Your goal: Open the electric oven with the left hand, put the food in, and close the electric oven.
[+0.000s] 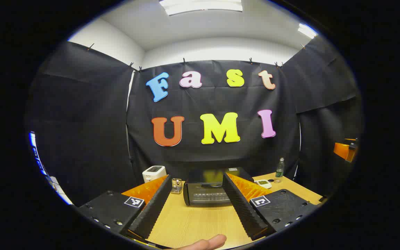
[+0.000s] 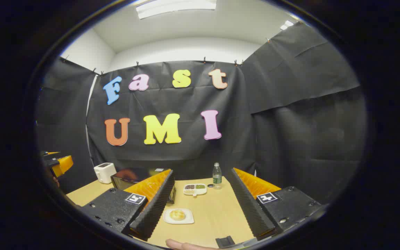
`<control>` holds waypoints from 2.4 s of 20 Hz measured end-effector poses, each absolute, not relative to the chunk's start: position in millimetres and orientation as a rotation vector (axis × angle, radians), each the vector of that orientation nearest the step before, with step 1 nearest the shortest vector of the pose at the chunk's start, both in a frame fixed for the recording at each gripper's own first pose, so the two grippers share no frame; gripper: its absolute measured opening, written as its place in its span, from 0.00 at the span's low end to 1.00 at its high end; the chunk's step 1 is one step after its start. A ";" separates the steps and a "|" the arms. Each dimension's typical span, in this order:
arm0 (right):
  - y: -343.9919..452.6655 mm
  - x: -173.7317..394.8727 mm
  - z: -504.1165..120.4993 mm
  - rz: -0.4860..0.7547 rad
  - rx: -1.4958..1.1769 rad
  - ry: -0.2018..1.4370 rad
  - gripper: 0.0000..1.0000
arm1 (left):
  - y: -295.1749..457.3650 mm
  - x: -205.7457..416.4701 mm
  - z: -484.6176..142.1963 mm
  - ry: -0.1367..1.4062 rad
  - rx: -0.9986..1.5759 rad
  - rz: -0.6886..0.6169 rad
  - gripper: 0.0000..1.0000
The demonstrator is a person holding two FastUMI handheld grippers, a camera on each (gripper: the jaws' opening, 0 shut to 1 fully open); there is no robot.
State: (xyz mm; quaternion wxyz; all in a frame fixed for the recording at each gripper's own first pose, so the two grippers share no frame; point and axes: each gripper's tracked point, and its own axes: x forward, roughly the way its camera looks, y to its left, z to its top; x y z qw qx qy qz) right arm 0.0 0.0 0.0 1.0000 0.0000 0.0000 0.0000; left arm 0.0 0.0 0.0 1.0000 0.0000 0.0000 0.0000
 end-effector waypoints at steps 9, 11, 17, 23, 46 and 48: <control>-1.9 3.1 -7.7 0.018 0.020 -0.003 0.99 | -8.3 5.7 -3.4 0.007 0.017 -0.013 0.95; -2.1 6.5 -11.4 0.021 0.019 0.002 0.99 | -11.5 10.3 -4.0 0.004 0.030 -0.014 0.95; 1.9 20.9 -27.9 0.042 0.022 0.019 0.99 | -31.4 49.6 -9.1 0.016 0.014 -0.061 0.95; 4.2 27.9 -25.7 0.060 0.022 -0.017 0.99 | -52.5 125.3 -42.8 0.117 0.027 -0.123 0.95; 10.3 33.4 -47.3 0.068 -0.035 -0.046 0.99 | -87.1 291.7 -192.3 0.446 -0.033 -0.159 0.96; 7.8 30.0 -46.6 0.067 -0.033 -0.053 0.99 | -89.3 292.8 -194.5 0.448 -0.033 -0.166 0.99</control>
